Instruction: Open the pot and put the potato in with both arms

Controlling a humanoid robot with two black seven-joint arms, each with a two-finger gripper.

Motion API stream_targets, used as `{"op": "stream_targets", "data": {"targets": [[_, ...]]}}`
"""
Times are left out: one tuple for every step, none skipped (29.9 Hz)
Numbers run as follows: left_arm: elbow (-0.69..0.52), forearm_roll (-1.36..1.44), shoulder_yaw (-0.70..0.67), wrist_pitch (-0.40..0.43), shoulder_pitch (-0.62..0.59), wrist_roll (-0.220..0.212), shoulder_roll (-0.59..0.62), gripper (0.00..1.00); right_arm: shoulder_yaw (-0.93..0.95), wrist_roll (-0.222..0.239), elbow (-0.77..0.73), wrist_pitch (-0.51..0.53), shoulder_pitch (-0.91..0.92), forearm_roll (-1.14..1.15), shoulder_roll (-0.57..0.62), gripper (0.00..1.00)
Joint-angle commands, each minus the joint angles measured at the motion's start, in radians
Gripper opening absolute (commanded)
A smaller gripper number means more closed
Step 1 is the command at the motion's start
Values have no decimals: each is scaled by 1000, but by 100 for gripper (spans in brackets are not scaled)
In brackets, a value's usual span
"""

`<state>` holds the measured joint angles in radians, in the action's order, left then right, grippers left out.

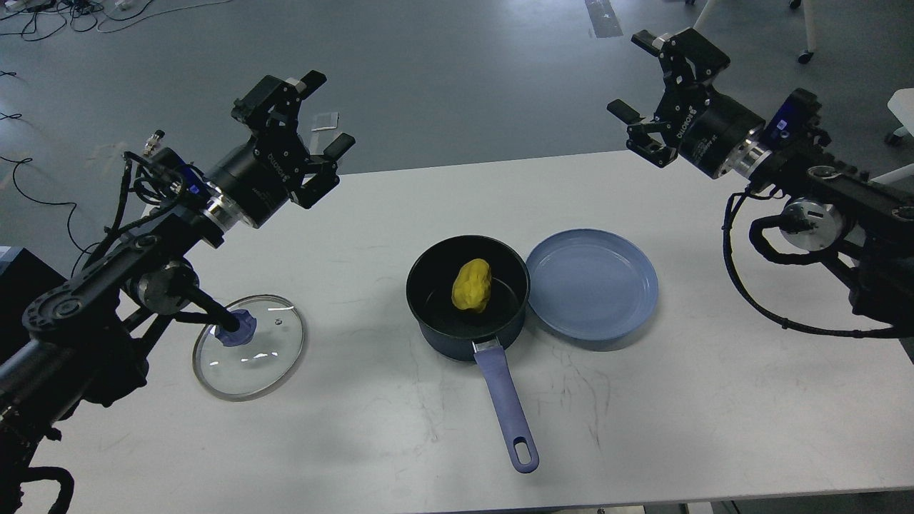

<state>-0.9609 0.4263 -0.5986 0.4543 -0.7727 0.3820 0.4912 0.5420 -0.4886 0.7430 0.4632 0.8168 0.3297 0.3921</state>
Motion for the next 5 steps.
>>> {"op": "stream_targets", "data": {"targets": [[4, 0, -43, 7, 39, 0, -31, 98, 47, 0, -2, 0, -59, -1, -30, 100], [10, 0, -55, 10, 52, -2, -42, 98, 55, 0, -2, 0, -68, 0, -30, 100], [13, 0, -58, 11, 55, -2, -45, 98, 55, 0, -2, 0, -70, 0, -30, 100], [16, 0, -59, 12, 59, -2, -51, 98, 55, 0, -2, 0, -71, -1, -30, 100], [18, 0, -59, 12, 59, -2, -51, 98, 55, 0, -2, 0, -73, -1, -30, 100]]}}
